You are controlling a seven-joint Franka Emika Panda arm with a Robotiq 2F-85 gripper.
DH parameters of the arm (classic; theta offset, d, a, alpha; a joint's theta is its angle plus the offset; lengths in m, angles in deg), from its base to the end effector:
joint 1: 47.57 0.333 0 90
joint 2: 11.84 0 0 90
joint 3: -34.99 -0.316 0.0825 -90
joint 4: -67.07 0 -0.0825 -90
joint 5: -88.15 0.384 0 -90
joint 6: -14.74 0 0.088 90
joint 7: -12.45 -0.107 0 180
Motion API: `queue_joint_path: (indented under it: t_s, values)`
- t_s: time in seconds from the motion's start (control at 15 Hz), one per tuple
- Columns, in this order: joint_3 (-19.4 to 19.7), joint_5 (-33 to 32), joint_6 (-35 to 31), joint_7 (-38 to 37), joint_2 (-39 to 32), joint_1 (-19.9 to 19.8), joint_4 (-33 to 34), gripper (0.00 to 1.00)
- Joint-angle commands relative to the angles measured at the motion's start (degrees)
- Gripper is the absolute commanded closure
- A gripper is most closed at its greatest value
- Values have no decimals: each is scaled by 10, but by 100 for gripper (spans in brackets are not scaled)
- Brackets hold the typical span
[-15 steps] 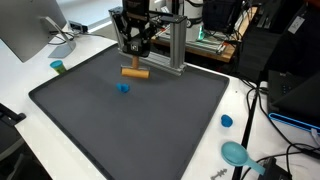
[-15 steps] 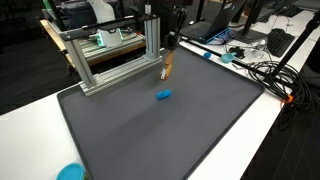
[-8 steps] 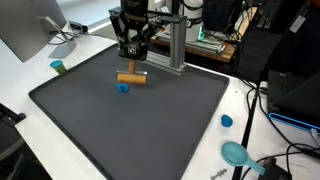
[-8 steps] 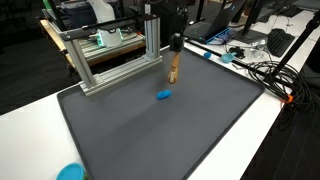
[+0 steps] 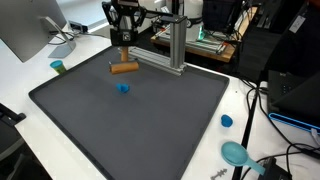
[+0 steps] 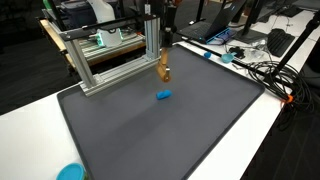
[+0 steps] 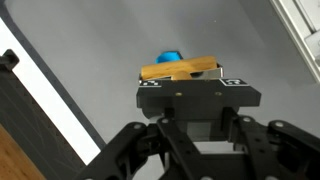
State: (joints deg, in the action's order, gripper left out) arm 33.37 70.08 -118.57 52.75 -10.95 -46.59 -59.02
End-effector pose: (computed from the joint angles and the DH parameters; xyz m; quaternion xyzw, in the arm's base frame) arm 0.5413 0.0192 0.4035 0.8805 0.4527 0.0267 0.1378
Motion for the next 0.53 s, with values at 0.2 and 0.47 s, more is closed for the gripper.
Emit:
queue_joint_path:
  t_s: [0.2, 0.47]
  values:
    - [6, 46, 4, 151, 9, 2, 0, 54]
    - [4, 24, -15, 140, 6, 2, -8, 79]
